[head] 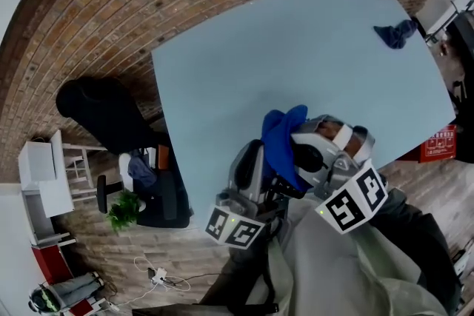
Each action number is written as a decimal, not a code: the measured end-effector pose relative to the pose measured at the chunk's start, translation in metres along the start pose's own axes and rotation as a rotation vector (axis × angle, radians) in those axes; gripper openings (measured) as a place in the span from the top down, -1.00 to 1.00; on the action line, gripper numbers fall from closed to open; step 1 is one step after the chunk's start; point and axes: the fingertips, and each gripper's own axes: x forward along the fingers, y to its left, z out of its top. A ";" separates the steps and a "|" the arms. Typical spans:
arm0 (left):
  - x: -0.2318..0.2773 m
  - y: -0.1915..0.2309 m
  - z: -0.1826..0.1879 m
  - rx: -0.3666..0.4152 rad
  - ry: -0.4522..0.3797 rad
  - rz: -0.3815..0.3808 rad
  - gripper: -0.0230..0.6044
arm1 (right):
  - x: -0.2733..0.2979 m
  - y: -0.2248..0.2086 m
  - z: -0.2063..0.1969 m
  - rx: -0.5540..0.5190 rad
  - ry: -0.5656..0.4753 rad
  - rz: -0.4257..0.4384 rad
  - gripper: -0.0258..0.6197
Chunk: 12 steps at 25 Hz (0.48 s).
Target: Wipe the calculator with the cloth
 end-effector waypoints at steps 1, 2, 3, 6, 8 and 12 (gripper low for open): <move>0.000 0.000 0.000 -0.023 -0.007 -0.006 0.75 | -0.001 0.000 -0.001 0.013 -0.010 -0.004 0.83; 0.001 0.002 -0.002 -0.051 -0.011 -0.005 0.75 | 0.000 -0.004 -0.007 0.040 -0.003 -0.018 0.83; 0.001 0.004 -0.004 -0.074 -0.012 0.005 0.75 | 0.001 -0.009 -0.016 0.075 0.018 -0.032 0.83; 0.000 0.013 -0.006 -0.118 -0.026 0.048 0.75 | 0.001 -0.005 -0.029 0.073 0.075 -0.016 0.83; -0.003 0.022 -0.001 -0.122 -0.048 0.087 0.75 | -0.003 0.021 -0.015 -0.029 0.067 0.064 0.83; -0.012 0.043 0.012 -0.174 -0.115 0.155 0.75 | -0.019 0.088 0.017 -0.141 -0.001 0.254 0.85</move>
